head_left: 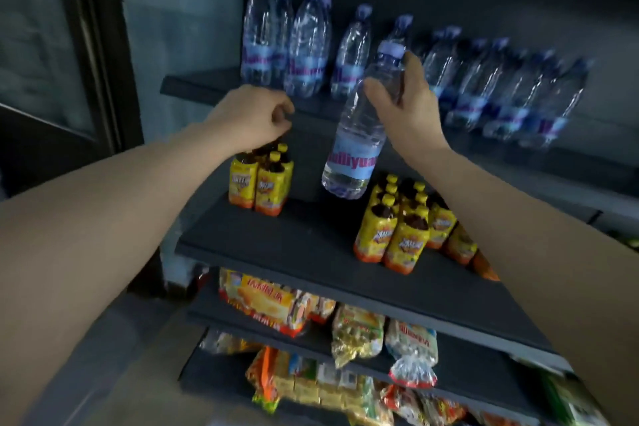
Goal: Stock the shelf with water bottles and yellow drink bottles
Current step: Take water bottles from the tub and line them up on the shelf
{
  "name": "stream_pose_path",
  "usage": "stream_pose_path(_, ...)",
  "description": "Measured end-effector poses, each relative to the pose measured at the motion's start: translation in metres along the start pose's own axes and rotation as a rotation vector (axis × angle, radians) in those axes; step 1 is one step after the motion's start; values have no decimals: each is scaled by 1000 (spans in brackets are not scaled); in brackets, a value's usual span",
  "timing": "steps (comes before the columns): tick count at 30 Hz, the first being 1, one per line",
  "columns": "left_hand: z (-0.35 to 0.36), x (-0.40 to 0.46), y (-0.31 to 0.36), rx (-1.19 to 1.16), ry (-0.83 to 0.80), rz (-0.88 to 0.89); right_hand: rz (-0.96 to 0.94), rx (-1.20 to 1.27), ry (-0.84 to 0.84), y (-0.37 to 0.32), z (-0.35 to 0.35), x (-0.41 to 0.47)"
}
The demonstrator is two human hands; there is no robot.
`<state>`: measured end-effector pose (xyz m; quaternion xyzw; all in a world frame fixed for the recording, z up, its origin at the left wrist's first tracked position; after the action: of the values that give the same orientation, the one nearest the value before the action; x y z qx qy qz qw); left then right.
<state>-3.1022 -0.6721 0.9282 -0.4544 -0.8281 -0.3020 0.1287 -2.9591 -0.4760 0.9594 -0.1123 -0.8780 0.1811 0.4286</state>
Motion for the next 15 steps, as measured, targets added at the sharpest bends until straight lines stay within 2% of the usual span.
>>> stream_pose_path(3, -6, 41, 8, -2, 81, 11, -17, 4, 37, 8, -16, 44)
stream_pose_path(8, 6, 101, -1, 37, 128, -37, -44, -39, 93, 27, -26, 107)
stream_pose_path(15, 41, 148, -34, -3, 168, -159, -69, -137, 70, 64, 4, 169)
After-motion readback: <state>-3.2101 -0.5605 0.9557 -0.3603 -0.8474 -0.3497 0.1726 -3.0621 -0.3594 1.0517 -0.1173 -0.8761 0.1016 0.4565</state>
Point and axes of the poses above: each hand's wrist, its own x-axis towards the middle knuckle, its own z-axis out of the palm, y = z × x, the point moved 2 cm from there along x, towards the middle knuckle, and after that the axes turned 10 degrees about -x, right-handed, at the moved point
